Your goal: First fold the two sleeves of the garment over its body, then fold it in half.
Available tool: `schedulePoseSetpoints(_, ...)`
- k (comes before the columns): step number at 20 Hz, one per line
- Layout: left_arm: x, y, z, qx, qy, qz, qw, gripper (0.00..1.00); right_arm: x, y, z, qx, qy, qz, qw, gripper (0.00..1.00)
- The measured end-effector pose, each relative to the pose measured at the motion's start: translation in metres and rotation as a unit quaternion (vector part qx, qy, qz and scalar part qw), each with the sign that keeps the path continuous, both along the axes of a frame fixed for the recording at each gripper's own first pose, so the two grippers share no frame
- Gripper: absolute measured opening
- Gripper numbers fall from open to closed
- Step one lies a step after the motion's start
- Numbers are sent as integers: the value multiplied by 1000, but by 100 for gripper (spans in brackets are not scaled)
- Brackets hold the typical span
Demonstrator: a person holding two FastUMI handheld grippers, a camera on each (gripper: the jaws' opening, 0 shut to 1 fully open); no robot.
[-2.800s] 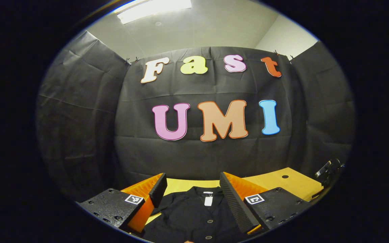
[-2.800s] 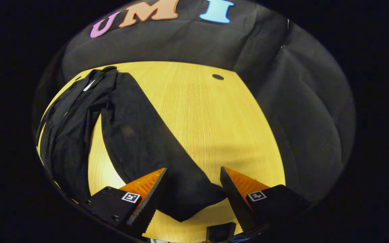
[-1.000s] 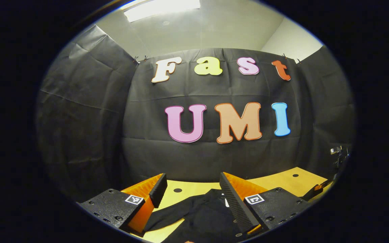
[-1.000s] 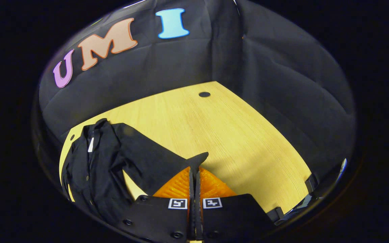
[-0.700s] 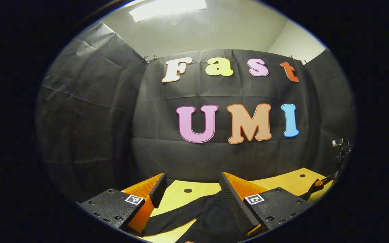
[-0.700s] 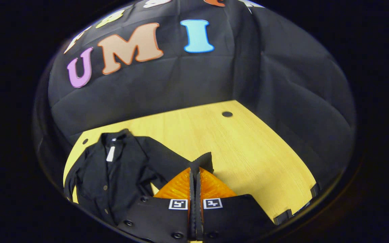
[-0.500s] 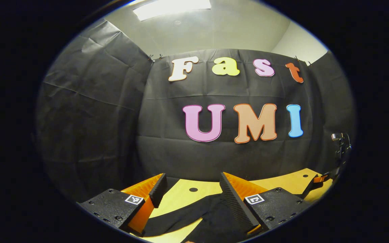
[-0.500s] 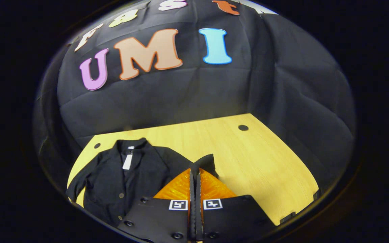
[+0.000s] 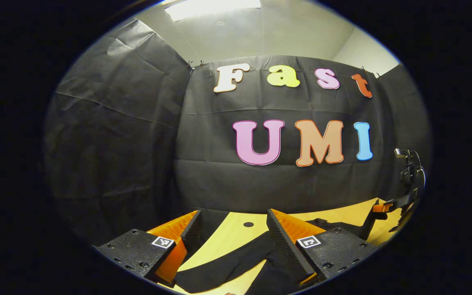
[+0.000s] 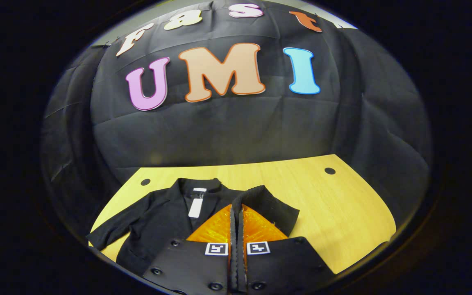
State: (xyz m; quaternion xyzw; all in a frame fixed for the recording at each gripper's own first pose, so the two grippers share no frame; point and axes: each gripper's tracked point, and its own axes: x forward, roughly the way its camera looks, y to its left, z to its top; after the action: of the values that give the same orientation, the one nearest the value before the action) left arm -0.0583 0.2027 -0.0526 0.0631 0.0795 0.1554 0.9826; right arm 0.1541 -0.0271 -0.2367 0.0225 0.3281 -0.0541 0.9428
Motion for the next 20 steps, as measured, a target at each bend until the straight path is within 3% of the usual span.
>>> schedulePoseSetpoints(11, -24, 65, 4, 3, -1, 21, 1000, 92, 30, 113, -8, -6, 0, 68, 998, 2)
schedulePoseSetpoints(20, -50, 84, 1, 13, 20, 52, 998, 92, 48, 197, -41, 2, 30, 143, 989, 2)
